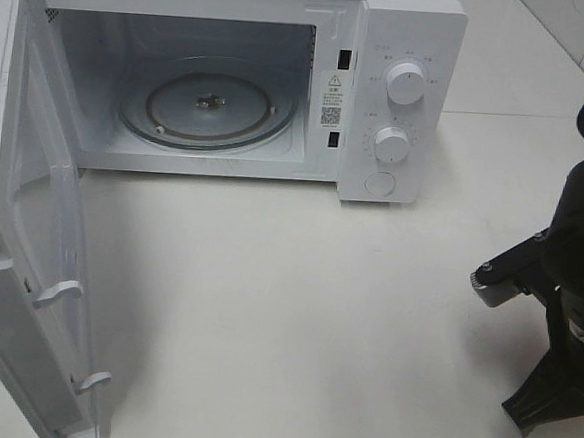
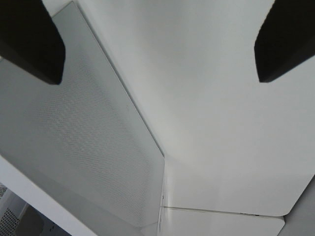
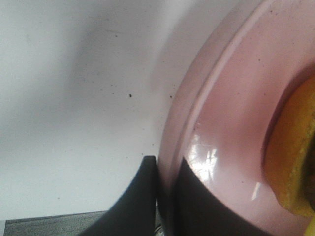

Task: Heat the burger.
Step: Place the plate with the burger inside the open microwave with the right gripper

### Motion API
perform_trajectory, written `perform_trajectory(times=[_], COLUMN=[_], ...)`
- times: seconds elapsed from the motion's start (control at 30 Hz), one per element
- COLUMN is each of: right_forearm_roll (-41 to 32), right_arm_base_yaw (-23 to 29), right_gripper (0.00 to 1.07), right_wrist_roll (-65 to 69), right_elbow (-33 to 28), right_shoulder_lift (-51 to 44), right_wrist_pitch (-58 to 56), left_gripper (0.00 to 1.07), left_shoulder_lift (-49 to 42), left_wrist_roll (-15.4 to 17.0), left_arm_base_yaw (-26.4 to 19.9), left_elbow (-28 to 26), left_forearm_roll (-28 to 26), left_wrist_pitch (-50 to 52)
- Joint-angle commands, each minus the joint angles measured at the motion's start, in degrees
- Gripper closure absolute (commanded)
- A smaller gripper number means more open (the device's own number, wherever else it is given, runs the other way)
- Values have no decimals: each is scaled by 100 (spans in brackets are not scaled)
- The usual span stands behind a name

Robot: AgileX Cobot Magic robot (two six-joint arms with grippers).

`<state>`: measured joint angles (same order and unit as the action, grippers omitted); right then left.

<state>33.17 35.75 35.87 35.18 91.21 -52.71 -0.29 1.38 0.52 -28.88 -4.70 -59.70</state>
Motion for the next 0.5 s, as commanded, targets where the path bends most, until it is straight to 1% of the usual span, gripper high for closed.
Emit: perform_trajectory(times=[0.03,0.2,0.23,0.27,0.3,0.37,0.4,0.43,0.5], right_forearm_roll=[218,218,218,218,218,218,218,218,218], right_arm_base_yaw=[160,550,550,705,705,934,934,1094,1192], right_gripper=[107,107,107,107,107,107,107,107,107], right_wrist_roll=[-34,-52,-52,-120,-120,-178,-178,-183,-183], right_elbow=[-6,-212,-212,-286,-286,-372,-372,-395,-395], right_shoulder_lift=[-178,-659,-659,-808,-808,-1037,-1037,-1175,-1243], right_wrist_pitch=[-435,-613,-613,-716,-716,-791,-791,-808,-854], left_gripper=[7,7,7,7,7,7,7,7,7], left_shoulder_lift=[-120,-120,-120,-120,-120,-120,-120,-120,-120], left_wrist_roll=[6,6,6,6,6,6,6,6,6], left_arm_base_yaw=[-6,-6,-6,-6,-6,-6,-6,-6,-6], left_elbow=[6,6,6,6,6,6,6,6,6], left_forearm_roll=[6,6,6,6,6,6,6,6,6], left_wrist_pitch=[52,52,52,52,52,52,52,52,52])
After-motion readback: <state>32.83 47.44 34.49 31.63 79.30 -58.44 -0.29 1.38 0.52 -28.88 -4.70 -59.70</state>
